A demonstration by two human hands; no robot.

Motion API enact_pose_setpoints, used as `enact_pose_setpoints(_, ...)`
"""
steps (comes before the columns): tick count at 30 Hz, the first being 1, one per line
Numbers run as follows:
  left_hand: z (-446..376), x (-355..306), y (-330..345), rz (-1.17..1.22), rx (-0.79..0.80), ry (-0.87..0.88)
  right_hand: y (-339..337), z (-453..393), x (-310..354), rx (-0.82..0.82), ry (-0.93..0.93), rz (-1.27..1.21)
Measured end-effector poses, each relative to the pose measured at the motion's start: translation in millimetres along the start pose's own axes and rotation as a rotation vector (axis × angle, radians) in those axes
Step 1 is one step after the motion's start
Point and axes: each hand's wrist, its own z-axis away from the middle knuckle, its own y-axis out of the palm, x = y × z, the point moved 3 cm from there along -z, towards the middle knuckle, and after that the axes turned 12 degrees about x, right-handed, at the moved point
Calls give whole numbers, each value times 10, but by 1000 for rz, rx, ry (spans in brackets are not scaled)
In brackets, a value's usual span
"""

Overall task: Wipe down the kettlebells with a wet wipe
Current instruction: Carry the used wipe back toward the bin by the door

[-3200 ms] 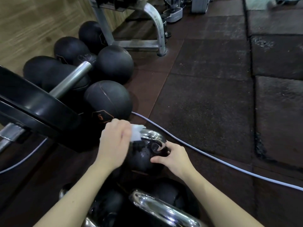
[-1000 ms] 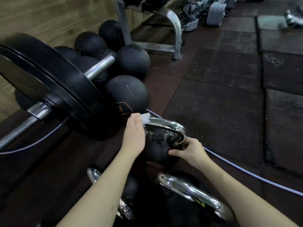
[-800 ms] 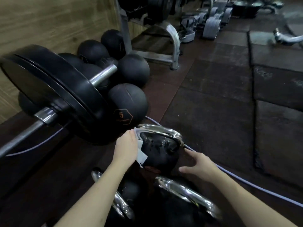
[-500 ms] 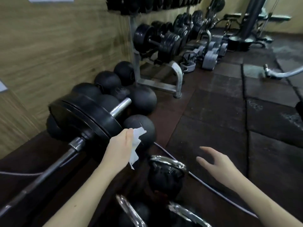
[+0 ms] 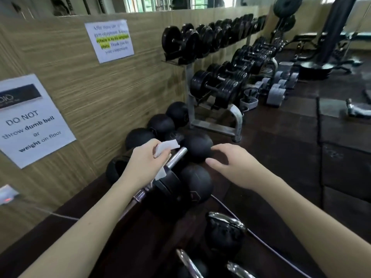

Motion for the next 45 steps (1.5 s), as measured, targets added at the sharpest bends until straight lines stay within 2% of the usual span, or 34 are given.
enact_pose_setpoints(4,52,-3,191,17,-39,-33,32,-136,-125,46,-48,80)
enact_pose_setpoints(7,283,-8,-73,30,-102,-98,-82,-188,70,90,-124,130)
enact_pose_setpoints(10,587,-64,-597,-4,-189,-151,-251,-240,549,127,-199,160)
enact_pose_setpoints(13,1141,-210,-1237,11,-254,-223,-384,-229,1344,151,-303,211)
enact_pose_setpoints(16,2043,-374,-2206,0,-340,-338,-480,55,2609,209,-462,291)
enact_pose_setpoints(19,3282,-587,-3399,-33,-482,-449,-526,580,4080,223,-626,343)
enact_pose_setpoints(24,5918,-972,-5285,-154,-757,-646,-380,1851,6573,252,-888,294)
enact_pose_setpoints(29,8618,-1552,-6649,-335,-890,-822,-48,3494,8952,312,-1115,214)
enact_pose_setpoints(33,10345,-2106,-7240,-425,-1002,-947,85,4797,10473,397,-1287,205)
enact_pose_setpoints(36,11387,-2448,-7455,-449,-1079,-1073,169,5665,11357,440,-1415,198)
enact_pose_setpoints(41,12685,-2800,-7466,-440,-1234,-1226,444,6833,12347,476,-1618,211)
enact_pose_setpoints(45,13332,-2848,-7470,-435,-1295,-1307,782,7424,12873,532,-1705,180)
